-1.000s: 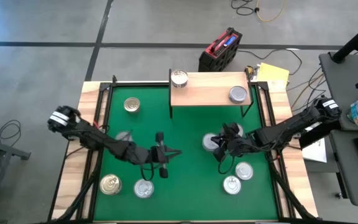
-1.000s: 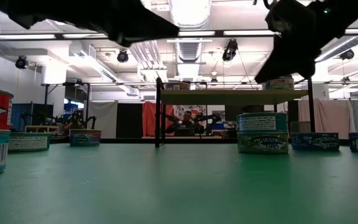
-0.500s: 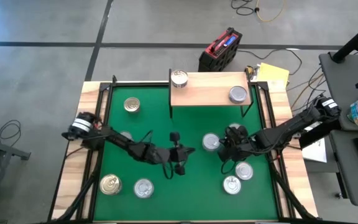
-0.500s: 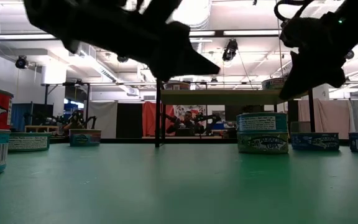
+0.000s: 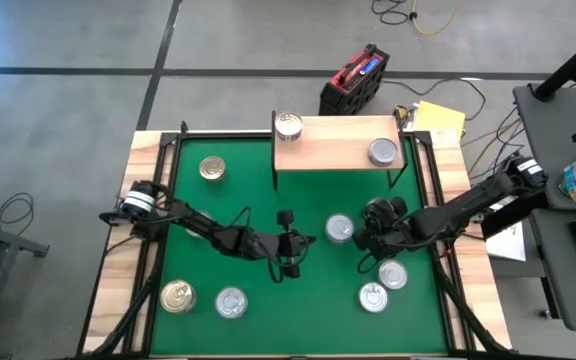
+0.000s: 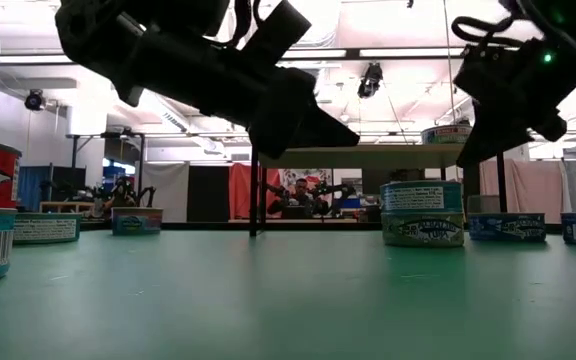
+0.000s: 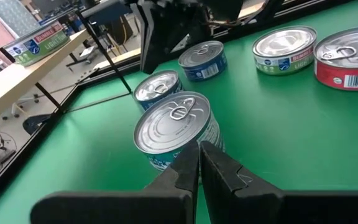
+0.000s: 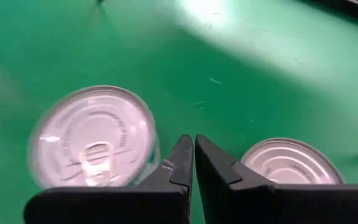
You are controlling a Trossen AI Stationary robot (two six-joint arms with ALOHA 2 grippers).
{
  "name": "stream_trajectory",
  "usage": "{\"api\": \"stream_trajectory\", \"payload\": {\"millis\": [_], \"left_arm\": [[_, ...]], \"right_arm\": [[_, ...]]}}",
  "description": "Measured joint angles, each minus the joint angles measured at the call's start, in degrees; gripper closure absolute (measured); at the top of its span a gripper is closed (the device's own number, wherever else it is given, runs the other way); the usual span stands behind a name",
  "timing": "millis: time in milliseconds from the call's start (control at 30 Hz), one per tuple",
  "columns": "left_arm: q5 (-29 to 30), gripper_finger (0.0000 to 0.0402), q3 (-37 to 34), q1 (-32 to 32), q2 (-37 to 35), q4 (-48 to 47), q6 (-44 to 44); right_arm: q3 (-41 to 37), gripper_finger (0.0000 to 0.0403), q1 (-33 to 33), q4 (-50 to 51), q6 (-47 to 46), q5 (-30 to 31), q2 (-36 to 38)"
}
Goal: Stack canned seafood by type on shelf
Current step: Put the green/blue tuna can on the shelf
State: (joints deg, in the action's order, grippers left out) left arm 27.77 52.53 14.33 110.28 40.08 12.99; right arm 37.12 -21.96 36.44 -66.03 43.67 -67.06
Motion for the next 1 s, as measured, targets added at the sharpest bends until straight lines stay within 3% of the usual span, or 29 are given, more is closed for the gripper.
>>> {"api": "stream_trajectory", "payload": {"millis": [500, 767, 1000], "left_arm": [[-0.3, 0.0401, 0.0, -0.1, 0.1, -1.1, 0.0], [-0.4, 0.0401, 0.0, -0.2, 0.1, -1.7, 0.0], [-2.8, 0.0401, 0.0, -0.7, 0.1, -1.6, 0.0]], "right_arm": [[-3.3, 0.0394, 0.3, -9.7, 2.9, 1.9, -7.2], [-3.3, 0.0394, 0.3, -23.0, 13.5, 1.3, -10.5], [-3.1, 0.0394, 0.3, -23.5, 14.2, 0.9, -10.5]]}}
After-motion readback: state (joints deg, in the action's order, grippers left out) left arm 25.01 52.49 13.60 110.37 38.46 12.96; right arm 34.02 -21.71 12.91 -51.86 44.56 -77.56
